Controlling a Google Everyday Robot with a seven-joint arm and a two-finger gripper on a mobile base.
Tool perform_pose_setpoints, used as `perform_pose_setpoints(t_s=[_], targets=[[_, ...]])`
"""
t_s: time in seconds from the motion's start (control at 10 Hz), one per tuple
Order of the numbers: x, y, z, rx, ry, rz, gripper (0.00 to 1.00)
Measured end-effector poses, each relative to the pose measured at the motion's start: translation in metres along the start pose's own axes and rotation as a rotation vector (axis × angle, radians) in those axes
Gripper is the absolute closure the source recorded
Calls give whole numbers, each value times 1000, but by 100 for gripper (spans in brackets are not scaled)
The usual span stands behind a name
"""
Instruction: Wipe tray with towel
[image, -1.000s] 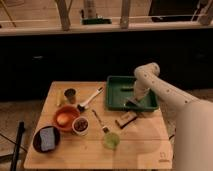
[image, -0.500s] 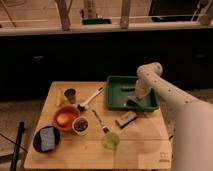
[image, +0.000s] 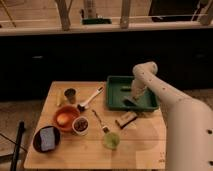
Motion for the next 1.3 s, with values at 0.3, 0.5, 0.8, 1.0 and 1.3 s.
perform_pose_setpoints(t_s=[0.3, 0.5, 0.8, 1.0, 1.3], targets=[[-27, 6, 3, -11, -35, -76, 100], [-33, 18, -1, -6, -44, -91, 100], [-8, 37, -10, -2, -19, -39, 100], [14, 42, -13, -1, 8, 14, 100], [33, 26, -13, 16, 43, 50, 100]])
